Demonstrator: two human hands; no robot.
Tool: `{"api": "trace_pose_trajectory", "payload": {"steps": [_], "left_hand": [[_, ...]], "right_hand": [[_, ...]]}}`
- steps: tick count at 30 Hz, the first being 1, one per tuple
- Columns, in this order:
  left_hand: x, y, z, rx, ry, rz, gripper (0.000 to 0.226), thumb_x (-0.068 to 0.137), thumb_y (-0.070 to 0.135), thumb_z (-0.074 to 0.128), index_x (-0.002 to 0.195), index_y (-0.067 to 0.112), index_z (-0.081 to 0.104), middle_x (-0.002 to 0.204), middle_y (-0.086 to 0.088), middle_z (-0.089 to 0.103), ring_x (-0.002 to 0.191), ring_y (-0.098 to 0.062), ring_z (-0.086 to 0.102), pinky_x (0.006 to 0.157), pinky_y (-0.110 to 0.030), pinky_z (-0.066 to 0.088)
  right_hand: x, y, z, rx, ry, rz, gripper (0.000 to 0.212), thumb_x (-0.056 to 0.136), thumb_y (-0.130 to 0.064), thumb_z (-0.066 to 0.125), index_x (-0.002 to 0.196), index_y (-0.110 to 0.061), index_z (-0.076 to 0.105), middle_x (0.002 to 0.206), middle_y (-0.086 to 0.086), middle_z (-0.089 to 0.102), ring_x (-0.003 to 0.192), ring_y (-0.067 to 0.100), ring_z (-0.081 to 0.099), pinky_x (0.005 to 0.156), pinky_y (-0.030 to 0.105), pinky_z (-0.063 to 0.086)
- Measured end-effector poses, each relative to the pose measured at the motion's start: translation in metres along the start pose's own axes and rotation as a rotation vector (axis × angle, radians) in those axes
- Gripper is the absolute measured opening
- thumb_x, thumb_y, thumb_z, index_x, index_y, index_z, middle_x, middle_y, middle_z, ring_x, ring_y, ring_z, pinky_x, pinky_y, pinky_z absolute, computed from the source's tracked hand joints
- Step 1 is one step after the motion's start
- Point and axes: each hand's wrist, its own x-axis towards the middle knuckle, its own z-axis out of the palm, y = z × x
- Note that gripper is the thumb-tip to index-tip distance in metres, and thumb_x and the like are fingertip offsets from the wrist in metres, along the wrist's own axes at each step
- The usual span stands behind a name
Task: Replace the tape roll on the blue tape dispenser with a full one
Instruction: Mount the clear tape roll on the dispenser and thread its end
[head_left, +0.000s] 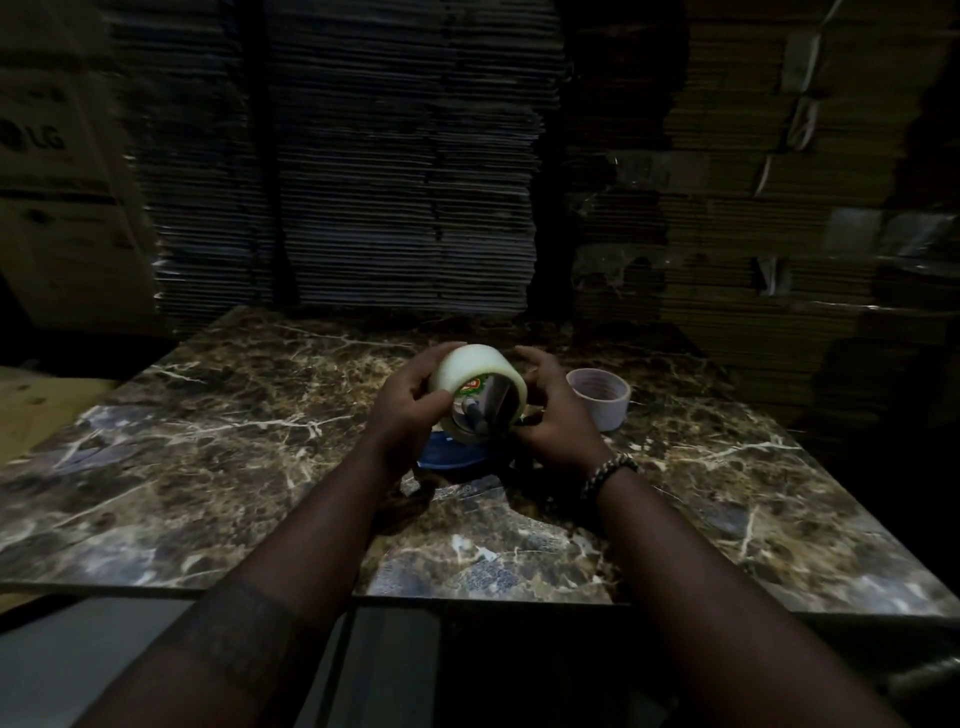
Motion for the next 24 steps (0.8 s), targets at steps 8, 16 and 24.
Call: {"api": "trace_pose_trajectory", "payload": {"steps": [8, 16, 24], "left_hand": [[0.0028, -0.0038, -0.0002, 0.017, 0.014, -0.004, 0.067, 0.071, 0.009, 0.049, 0.137, 0.009, 0.06, 0.138, -0.017, 0.062, 0.123, -0.032, 0.063, 0.092, -0.041, 0.059], [0.0043, 0.0011, -0.0021, 0.001, -0.006, -0.007, 0.064, 0.071, 0.007, 0.046, 0.133, 0.013, 0.059, 0.129, -0.004, 0.063, 0.105, 0.004, 0.065, 0.086, -0.021, 0.055], [0.0032, 0.0037, -0.0028, -0.006, 0.007, -0.017, 0.067, 0.071, 0.007, 0.046, 0.137, 0.006, 0.058, 0.128, -0.006, 0.064, 0.102, 0.003, 0.066, 0.086, -0.025, 0.058]], "right_hand": [[-0.0013, -0.0032, -0.002, 0.061, -0.001, 0.046, 0.076, 0.075, 0.006, 0.084, 0.139, -0.02, 0.053, 0.119, -0.01, 0.068, 0.105, -0.003, 0.069, 0.081, 0.02, 0.058], [0.0031, 0.0007, -0.0008, 0.04, 0.066, 0.016, 0.067, 0.075, 0.0, 0.086, 0.134, -0.021, 0.061, 0.12, -0.001, 0.073, 0.109, 0.008, 0.071, 0.087, 0.026, 0.06], [0.0034, -0.0006, -0.0094, 0.137, 0.075, 0.018, 0.053, 0.081, 0.007, 0.081, 0.131, -0.004, 0.068, 0.125, 0.01, 0.074, 0.11, 0.013, 0.072, 0.095, 0.025, 0.059]]}}
